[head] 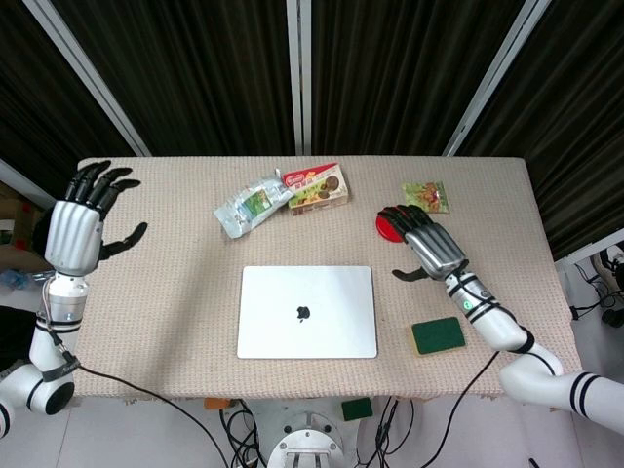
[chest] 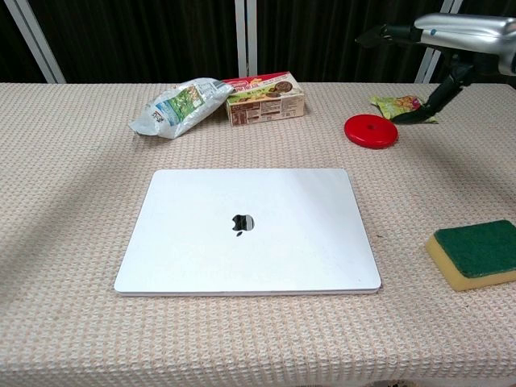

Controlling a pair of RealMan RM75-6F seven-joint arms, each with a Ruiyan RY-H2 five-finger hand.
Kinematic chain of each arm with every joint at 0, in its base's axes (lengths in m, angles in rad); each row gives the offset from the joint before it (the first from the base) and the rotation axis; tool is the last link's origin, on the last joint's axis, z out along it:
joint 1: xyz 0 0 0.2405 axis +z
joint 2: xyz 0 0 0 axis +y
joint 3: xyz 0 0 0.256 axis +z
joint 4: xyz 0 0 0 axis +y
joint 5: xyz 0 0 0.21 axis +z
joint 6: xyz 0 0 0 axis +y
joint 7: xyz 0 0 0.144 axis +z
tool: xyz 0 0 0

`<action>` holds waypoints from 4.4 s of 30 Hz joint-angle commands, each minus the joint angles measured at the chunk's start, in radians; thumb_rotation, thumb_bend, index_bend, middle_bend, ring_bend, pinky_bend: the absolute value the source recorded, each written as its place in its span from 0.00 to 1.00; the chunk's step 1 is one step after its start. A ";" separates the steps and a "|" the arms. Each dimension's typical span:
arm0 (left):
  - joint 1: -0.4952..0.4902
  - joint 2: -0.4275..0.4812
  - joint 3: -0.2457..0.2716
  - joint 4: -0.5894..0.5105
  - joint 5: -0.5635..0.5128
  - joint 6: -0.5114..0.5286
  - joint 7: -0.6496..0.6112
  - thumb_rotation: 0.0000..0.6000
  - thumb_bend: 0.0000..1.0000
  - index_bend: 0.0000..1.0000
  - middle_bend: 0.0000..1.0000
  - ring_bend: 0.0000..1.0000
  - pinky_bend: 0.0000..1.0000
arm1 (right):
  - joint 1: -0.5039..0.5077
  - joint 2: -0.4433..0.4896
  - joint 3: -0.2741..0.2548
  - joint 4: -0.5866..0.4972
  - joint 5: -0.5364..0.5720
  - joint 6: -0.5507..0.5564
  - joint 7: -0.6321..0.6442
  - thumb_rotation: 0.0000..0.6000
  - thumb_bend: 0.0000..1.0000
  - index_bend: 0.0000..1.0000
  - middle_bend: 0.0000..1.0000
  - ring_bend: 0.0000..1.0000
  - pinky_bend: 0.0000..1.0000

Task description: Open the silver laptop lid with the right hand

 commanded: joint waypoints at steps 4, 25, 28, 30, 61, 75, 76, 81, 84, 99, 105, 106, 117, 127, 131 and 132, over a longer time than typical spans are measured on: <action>-0.022 0.006 0.006 0.012 -0.039 -0.034 0.005 1.00 0.19 0.29 0.22 0.11 0.15 | 0.049 -0.033 0.007 0.034 0.038 -0.037 -0.033 1.00 0.18 0.00 0.03 0.00 0.00; 0.269 0.191 0.374 -0.520 0.028 0.015 0.368 1.00 0.19 0.31 0.19 0.11 0.14 | -0.035 -0.038 -0.242 -0.171 -0.251 0.079 -0.049 1.00 0.18 0.00 0.01 0.00 0.00; 0.302 0.158 0.399 -0.512 0.070 0.055 0.396 1.00 0.19 0.30 0.19 0.11 0.14 | -0.032 -0.098 -0.246 -0.147 -0.256 0.080 -0.084 1.00 0.18 0.00 0.00 0.00 0.00; 0.322 0.133 0.416 -0.499 0.104 0.080 0.417 1.00 0.19 0.30 0.19 0.11 0.13 | -0.029 -0.142 -0.243 -0.134 -0.252 0.080 -0.110 1.00 0.18 0.00 0.00 0.00 0.00; 0.408 0.063 0.456 -0.352 0.210 0.155 0.310 1.00 0.19 0.28 0.17 0.09 0.11 | 0.088 -0.490 -0.154 0.011 0.007 -0.050 -0.460 1.00 0.18 0.00 0.00 0.00 0.00; 0.422 0.061 0.455 -0.334 0.219 0.156 0.302 1.00 0.19 0.28 0.17 0.09 0.11 | 0.112 -0.487 -0.134 -0.015 0.088 -0.033 -0.528 1.00 0.21 0.00 0.00 0.00 0.00; 0.422 0.061 0.455 -0.333 0.219 0.154 0.302 1.00 0.19 0.28 0.17 0.09 0.11 | 0.113 -0.486 -0.133 -0.015 0.092 -0.031 -0.531 1.00 0.21 0.00 0.00 0.00 0.00; 0.421 0.060 0.451 -0.331 0.217 0.148 0.298 1.00 0.19 0.28 0.17 0.09 0.11 | 0.123 -0.489 -0.128 -0.007 0.129 -0.029 -0.558 1.00 0.25 0.00 0.00 0.00 0.00; 0.421 0.058 0.449 -0.326 0.213 0.143 0.295 1.00 0.19 0.28 0.17 0.09 0.11 | 0.129 -0.497 -0.127 0.001 0.149 -0.020 -0.582 1.00 0.37 0.00 0.00 0.00 0.00; 0.375 -0.026 0.443 -0.242 0.139 0.015 0.166 1.00 0.19 0.24 0.16 0.09 0.11 | 0.222 -0.532 -0.052 -0.066 0.435 0.133 -1.036 1.00 0.68 0.00 0.00 0.00 0.00; 0.316 -0.102 0.432 -0.190 0.153 -0.066 0.147 1.00 0.29 0.17 0.15 0.08 0.11 | 0.271 -0.527 -0.021 -0.113 0.530 0.193 -1.145 1.00 0.78 0.00 0.00 0.00 0.00; 0.300 -0.117 0.425 -0.182 0.153 -0.085 0.150 1.00 0.31 0.16 0.14 0.06 0.11 | 0.278 -0.526 -0.019 -0.118 0.544 0.202 -1.157 1.00 0.78 0.00 0.00 0.00 0.00; 0.173 -0.206 0.343 -0.136 0.085 -0.228 0.172 1.00 0.35 0.13 0.09 0.04 0.11 | 0.321 -0.530 -0.028 -0.118 0.607 0.243 -1.180 1.00 0.83 0.00 0.00 0.00 0.00; 0.122 -0.239 0.340 -0.121 0.059 -0.272 0.188 1.00 0.35 0.13 0.09 0.03 0.10 | 0.348 -0.540 -0.035 -0.110 0.617 0.272 -1.173 1.00 0.83 0.00 0.00 0.00 0.00; 0.116 -0.245 0.350 -0.124 0.060 -0.270 0.205 1.00 0.35 0.13 0.09 0.03 0.10 | 0.357 -0.542 -0.038 -0.109 0.620 0.277 -1.170 1.00 0.83 0.00 0.00 0.00 0.00; 0.113 -0.247 0.352 -0.123 0.062 -0.270 0.207 1.00 0.35 0.13 0.09 0.03 0.10 | 0.358 -0.543 -0.039 -0.109 0.621 0.278 -1.168 1.00 0.83 0.00 0.00 0.00 0.00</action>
